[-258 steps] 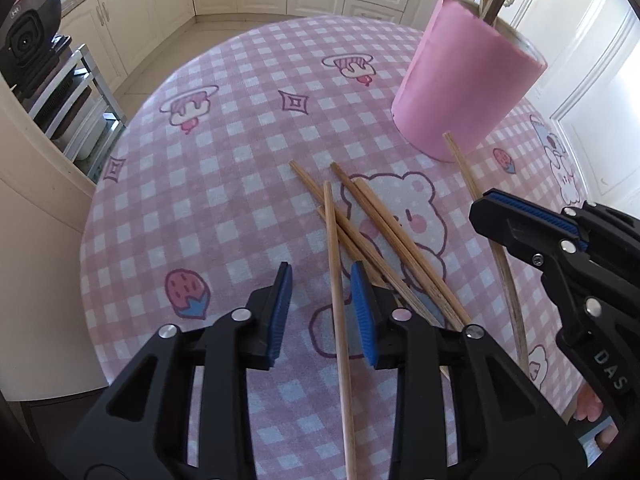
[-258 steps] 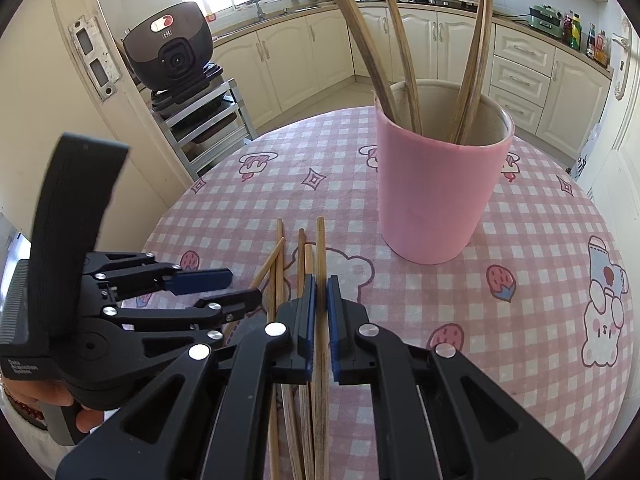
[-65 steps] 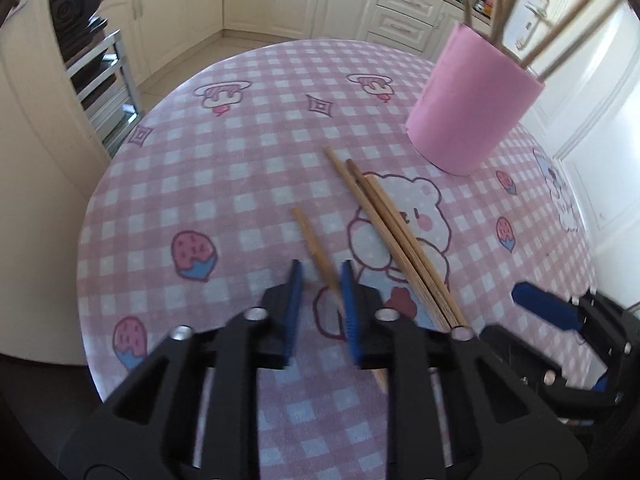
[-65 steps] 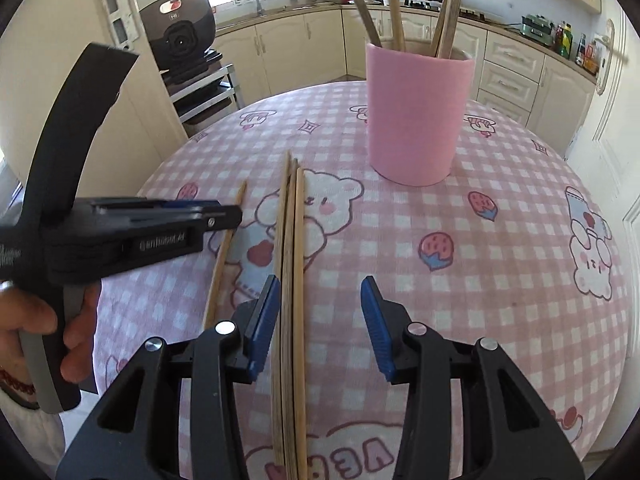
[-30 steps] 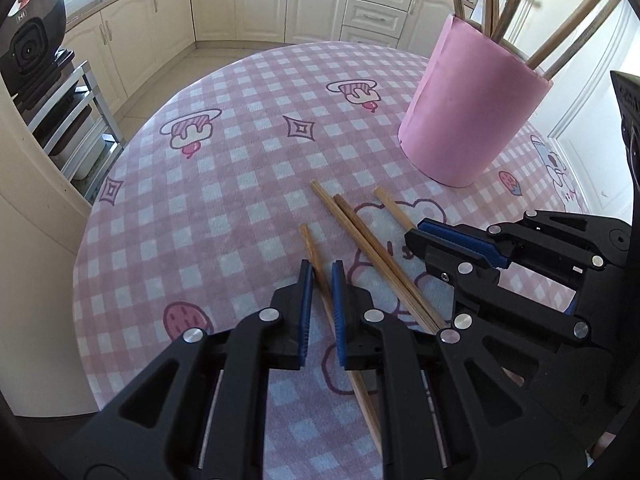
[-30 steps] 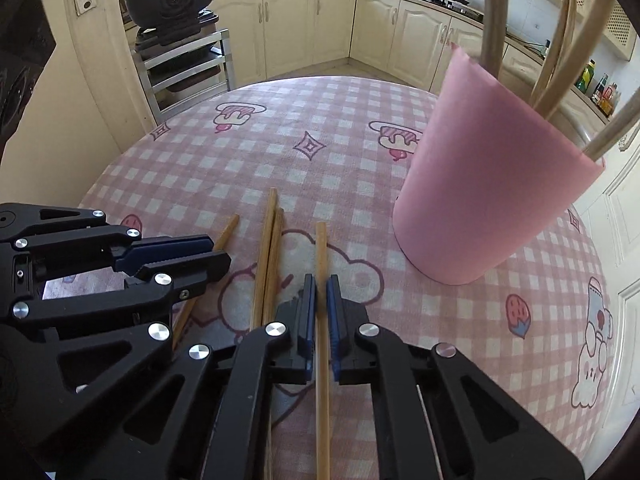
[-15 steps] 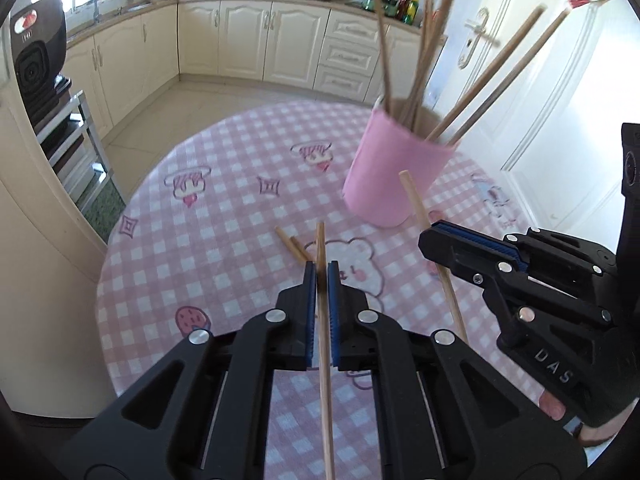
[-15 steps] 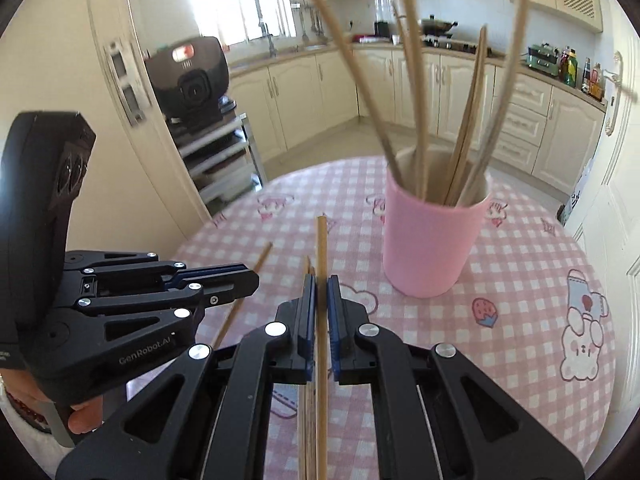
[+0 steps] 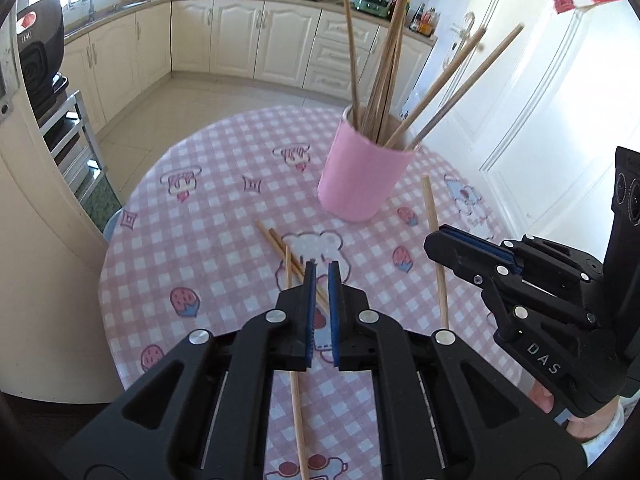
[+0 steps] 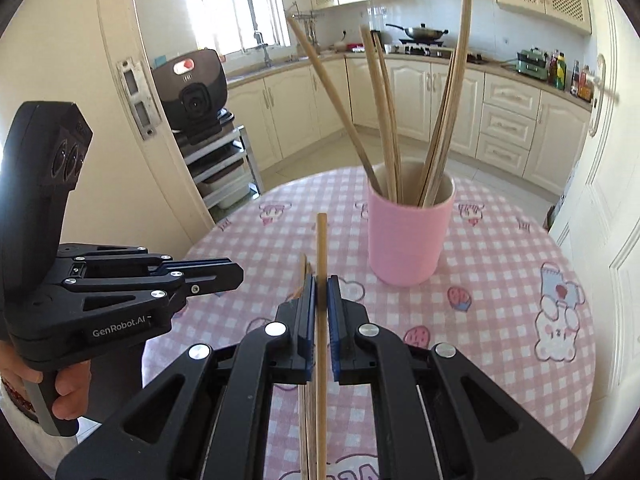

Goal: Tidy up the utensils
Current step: 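Lift both held chopsticks upright and carry them over the pink cup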

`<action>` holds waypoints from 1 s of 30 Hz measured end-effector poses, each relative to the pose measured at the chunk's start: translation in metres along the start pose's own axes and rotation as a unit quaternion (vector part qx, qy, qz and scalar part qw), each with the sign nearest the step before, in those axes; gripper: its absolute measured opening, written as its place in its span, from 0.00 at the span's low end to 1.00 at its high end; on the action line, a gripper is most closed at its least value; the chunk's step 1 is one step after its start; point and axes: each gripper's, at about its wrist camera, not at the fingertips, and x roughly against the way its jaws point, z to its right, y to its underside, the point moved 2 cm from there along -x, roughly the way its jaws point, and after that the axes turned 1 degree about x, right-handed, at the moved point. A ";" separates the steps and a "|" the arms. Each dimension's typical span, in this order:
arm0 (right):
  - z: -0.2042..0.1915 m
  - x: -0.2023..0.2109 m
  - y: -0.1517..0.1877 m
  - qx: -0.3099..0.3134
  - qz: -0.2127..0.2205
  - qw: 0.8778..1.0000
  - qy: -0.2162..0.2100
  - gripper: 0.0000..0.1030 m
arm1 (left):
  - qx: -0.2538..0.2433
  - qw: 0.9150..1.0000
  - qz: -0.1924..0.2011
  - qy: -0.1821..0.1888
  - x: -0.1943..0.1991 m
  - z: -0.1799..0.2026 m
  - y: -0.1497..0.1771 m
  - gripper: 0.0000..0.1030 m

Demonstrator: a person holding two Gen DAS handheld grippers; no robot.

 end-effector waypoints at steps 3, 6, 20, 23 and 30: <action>-0.001 -0.013 0.007 -0.004 -0.021 1.000 0.000 0.05 | 0.005 0.999 -0.030 -0.010 -0.019 -0.008 0.006 0.07; 0.000 -0.026 0.013 -0.008 -0.037 0.999 -0.002 0.05 | 0.019 0.998 -0.057 -0.013 -0.037 -0.016 0.010 0.07; 0.007 -0.064 0.030 -0.019 -0.086 0.996 -0.018 0.05 | 0.014 0.994 -0.100 -0.038 -0.078 -0.021 0.020 0.25; 0.012 -0.069 0.032 -0.022 -0.089 0.996 -0.021 0.05 | -0.001 0.994 -0.092 -0.052 -0.080 -0.019 0.019 0.39; 0.018 -0.071 0.033 -0.029 -0.090 0.995 -0.025 0.05 | -0.003 0.994 -0.099 -0.052 -0.091 -0.023 0.018 0.32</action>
